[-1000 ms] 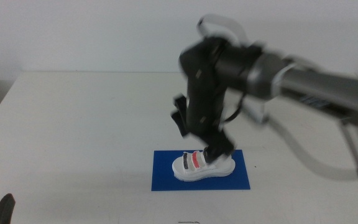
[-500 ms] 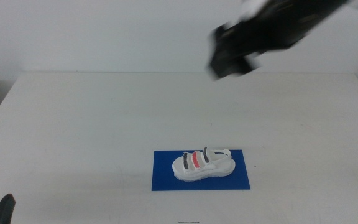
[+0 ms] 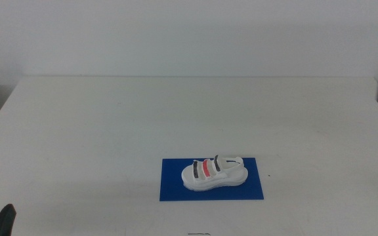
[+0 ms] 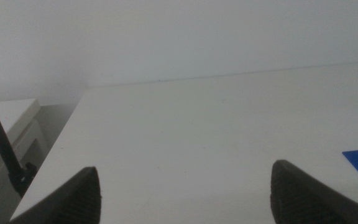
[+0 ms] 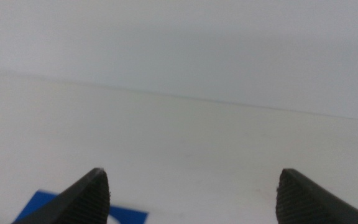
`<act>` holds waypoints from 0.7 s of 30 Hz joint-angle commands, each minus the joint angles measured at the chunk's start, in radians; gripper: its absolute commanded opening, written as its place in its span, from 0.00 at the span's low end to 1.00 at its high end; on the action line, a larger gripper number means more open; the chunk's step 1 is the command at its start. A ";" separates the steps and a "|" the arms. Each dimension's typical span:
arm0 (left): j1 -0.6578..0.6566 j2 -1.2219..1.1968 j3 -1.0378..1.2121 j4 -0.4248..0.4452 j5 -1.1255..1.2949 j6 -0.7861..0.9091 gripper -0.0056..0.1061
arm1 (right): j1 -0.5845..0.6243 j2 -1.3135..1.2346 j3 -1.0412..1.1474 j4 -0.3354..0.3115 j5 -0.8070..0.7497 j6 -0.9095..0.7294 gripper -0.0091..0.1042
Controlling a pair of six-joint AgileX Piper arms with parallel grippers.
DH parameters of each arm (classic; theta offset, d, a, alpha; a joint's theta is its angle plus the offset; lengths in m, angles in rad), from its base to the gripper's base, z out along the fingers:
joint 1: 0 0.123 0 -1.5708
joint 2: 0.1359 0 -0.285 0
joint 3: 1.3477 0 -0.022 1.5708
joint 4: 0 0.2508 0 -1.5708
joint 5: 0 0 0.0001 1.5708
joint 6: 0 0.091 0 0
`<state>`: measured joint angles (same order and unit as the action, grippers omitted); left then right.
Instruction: Use one arm to grab the shoe from the table and place it on the mat.
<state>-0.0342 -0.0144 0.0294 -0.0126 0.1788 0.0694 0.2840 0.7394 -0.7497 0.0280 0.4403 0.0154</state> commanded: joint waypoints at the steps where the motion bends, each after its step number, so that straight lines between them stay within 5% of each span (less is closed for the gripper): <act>1: -0.004 -0.019 -0.003 -0.009 -0.083 -0.015 0.89 | -0.043 -0.083 0.097 0.002 -0.210 -0.002 0.91; 7: -0.004 -0.019 -0.003 -0.009 -0.083 -0.015 0.89 | -0.062 -0.222 0.333 0.002 -0.329 -0.015 0.91; 21: -0.004 -0.019 -0.003 -0.009 -0.083 -0.015 0.89 | -0.062 -0.599 0.662 -0.008 -0.322 -0.015 0.91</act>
<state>-0.0342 -0.0144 0.0294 -0.0126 0.1788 0.0694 0.2302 0.1515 -0.0776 0.0293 0.1958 0.0112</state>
